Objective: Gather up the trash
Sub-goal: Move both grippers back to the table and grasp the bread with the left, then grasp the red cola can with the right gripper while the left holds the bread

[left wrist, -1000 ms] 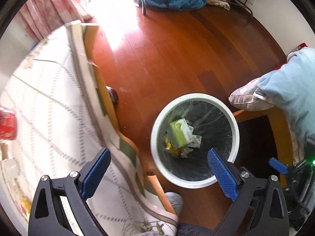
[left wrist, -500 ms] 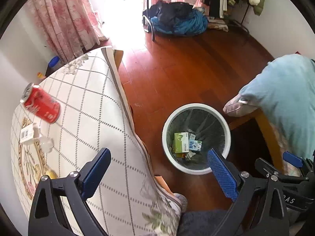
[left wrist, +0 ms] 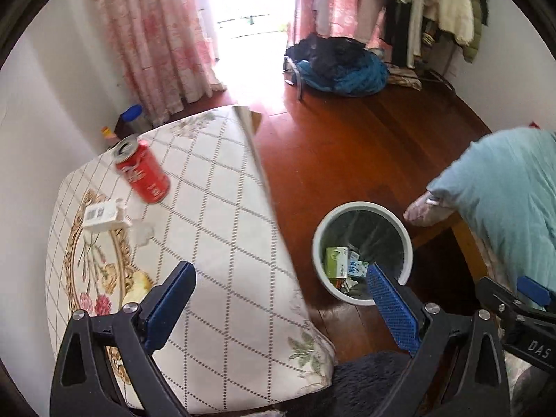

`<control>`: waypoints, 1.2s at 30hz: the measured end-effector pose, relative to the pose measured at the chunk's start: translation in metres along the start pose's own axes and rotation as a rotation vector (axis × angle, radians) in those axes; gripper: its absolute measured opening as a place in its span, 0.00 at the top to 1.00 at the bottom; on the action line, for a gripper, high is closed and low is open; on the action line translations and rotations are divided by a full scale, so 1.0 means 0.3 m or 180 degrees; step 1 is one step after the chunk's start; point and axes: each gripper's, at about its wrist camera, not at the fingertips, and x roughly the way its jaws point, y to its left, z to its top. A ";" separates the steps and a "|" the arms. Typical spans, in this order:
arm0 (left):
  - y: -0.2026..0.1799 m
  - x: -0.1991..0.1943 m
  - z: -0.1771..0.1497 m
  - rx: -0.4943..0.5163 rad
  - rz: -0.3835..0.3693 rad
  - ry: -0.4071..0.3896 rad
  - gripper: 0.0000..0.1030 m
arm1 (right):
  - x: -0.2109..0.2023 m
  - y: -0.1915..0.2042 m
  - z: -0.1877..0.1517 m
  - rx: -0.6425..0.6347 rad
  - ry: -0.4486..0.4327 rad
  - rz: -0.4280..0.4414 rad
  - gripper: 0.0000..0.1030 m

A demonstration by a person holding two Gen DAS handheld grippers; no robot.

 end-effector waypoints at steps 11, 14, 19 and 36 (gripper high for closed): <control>0.567 0.138 -0.180 -0.0881 0.0498 0.0292 0.03 | 0.169 0.442 -0.027 -0.0512 0.0377 0.0545 0.00; 0.662 0.238 -0.238 -0.0894 0.0448 0.0474 0.03 | 0.260 0.574 -0.046 -0.0671 0.0501 0.0640 0.06; 0.693 0.376 -0.254 -0.0768 0.0196 0.0686 0.04 | 0.415 0.720 -0.075 -0.0874 0.0660 0.0557 0.15; 0.869 0.386 -0.284 -0.1082 0.0777 0.0419 0.69 | 0.495 0.882 -0.050 -0.1030 0.0652 0.0852 0.15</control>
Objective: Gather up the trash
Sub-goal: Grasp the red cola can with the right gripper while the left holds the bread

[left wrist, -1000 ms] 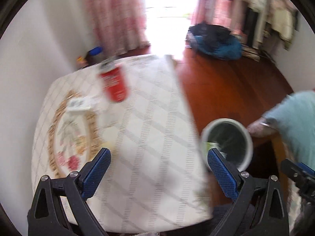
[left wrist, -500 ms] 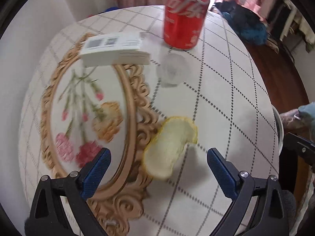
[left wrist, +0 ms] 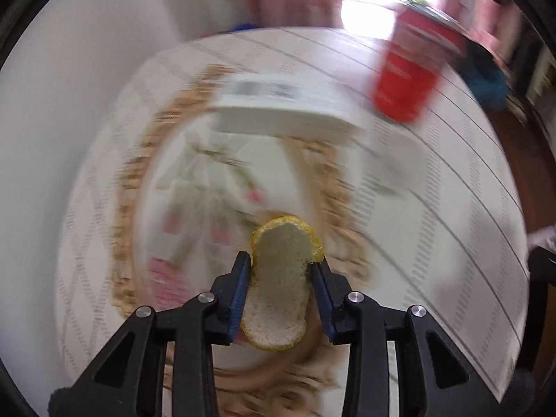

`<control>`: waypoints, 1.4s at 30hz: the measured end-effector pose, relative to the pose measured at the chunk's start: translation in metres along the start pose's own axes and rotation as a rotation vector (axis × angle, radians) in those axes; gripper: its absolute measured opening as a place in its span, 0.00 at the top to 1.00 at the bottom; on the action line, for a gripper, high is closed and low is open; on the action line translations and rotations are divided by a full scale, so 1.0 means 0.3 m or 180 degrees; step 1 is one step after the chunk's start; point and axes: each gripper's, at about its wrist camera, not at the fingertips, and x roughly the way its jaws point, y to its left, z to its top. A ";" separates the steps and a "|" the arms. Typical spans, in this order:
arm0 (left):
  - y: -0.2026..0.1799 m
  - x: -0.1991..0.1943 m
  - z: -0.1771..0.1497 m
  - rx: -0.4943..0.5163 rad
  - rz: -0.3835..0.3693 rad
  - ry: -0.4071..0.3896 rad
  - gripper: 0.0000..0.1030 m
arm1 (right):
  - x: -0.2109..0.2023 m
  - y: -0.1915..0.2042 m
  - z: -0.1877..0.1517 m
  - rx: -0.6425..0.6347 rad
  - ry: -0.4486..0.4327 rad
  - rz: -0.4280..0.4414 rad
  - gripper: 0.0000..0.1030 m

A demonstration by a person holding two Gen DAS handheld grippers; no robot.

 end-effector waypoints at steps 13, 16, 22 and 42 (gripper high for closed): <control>0.159 0.117 0.194 -0.0435 0.0330 -0.0027 0.69 | 0.129 0.373 0.308 -0.0738 -0.0819 -0.0128 0.03; 0.138 0.110 0.212 -0.0406 0.0309 -0.0044 0.69 | 0.168 0.415 0.345 -0.0837 -0.0814 -0.0158 0.03; 0.154 0.123 0.246 -0.0361 0.0264 -0.0045 0.69 | 0.221 0.463 0.380 -0.0910 -0.0806 -0.0138 0.03; 0.153 -0.099 0.274 -0.0199 0.0142 -0.0344 0.69 | 0.008 0.438 0.311 -0.0827 -0.0909 -0.0024 0.34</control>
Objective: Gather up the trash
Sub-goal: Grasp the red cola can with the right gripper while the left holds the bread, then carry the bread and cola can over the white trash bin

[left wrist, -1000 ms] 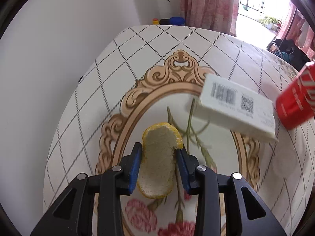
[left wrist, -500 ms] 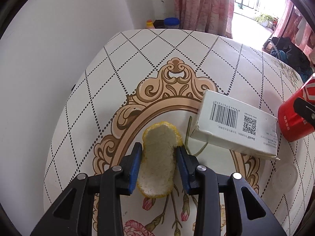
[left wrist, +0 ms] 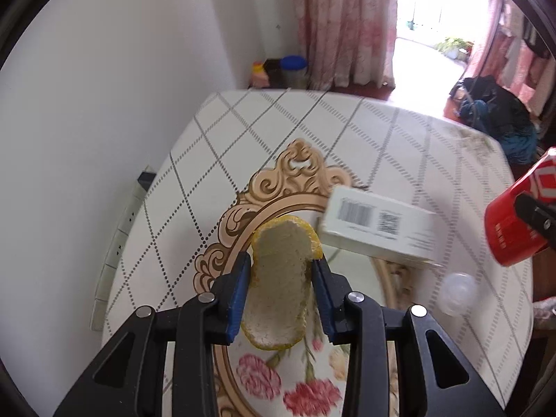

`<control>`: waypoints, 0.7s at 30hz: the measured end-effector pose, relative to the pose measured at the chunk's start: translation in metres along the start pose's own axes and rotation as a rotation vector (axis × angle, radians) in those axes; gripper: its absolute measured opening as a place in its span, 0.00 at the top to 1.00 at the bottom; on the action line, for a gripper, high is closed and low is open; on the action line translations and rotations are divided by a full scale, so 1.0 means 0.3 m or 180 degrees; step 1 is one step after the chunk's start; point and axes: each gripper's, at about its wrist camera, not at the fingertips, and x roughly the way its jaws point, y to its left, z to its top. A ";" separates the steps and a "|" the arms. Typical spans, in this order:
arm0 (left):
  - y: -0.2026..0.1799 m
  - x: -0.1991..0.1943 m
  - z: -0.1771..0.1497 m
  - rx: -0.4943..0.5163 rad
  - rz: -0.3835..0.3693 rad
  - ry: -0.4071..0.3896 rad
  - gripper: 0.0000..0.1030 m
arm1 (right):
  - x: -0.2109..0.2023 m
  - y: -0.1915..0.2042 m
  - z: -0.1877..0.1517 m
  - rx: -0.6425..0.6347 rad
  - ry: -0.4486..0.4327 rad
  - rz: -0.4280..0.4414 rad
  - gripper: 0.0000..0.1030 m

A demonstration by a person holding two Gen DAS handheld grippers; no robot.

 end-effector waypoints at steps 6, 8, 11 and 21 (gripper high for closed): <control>-0.077 -0.202 -0.021 0.0141 -0.0197 -0.0240 0.69 | -0.198 -0.088 -0.083 0.0251 -0.0130 0.0087 0.34; -0.114 -0.269 -0.028 0.0189 -0.0283 -0.0313 0.69 | -0.271 -0.136 -0.112 0.0343 -0.0207 0.0087 0.34; -0.186 -0.358 -0.033 0.0256 -0.0453 -0.0391 0.69 | -0.385 -0.225 -0.155 0.0481 -0.0301 0.0046 0.34; -0.648 -0.523 -0.100 0.0772 -0.1105 -0.0389 0.69 | -0.704 -0.653 -0.329 0.0956 -0.0480 -0.0275 0.34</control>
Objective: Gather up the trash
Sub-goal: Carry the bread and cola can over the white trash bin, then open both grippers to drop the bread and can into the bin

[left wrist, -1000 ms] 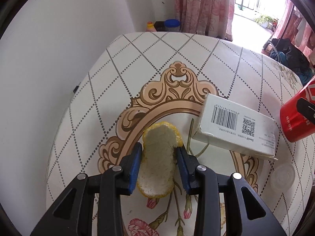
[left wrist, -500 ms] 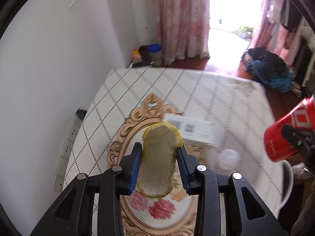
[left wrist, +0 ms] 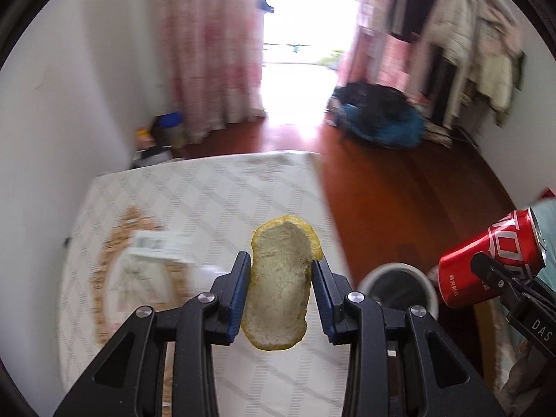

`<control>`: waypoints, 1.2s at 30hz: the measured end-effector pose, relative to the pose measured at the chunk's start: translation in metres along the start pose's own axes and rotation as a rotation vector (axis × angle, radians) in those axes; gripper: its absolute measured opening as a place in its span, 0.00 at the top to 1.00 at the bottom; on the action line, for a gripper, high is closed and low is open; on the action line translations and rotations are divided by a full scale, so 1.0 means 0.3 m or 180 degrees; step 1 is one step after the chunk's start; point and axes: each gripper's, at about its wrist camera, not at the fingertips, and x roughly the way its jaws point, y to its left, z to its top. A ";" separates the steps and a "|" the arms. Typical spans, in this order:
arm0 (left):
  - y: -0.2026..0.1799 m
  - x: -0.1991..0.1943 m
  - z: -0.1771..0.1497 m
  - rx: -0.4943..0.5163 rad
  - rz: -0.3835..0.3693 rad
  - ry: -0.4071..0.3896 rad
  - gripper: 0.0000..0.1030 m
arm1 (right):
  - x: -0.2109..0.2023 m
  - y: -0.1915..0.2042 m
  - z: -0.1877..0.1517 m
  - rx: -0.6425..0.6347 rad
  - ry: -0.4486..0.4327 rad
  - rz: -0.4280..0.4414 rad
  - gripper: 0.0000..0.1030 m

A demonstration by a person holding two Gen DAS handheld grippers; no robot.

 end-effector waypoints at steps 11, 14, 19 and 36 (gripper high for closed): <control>-0.511 0.335 -0.004 0.0406 -0.0794 0.0782 0.69 | 0.019 -0.569 -0.056 0.0448 0.0286 -0.0525 0.34; -0.589 0.456 -0.019 0.0493 -0.0903 0.1085 0.69 | 0.095 -0.683 -0.111 0.0564 0.0489 -0.0558 0.34; -0.641 0.620 -0.043 0.0422 -0.1007 0.1560 0.66 | 0.265 -0.765 -0.169 0.0697 0.0774 -0.0558 0.34; -0.598 0.661 -0.121 0.0773 -0.0153 0.1354 0.03 | 0.478 -0.838 -0.322 0.0765 0.1317 -0.0740 0.00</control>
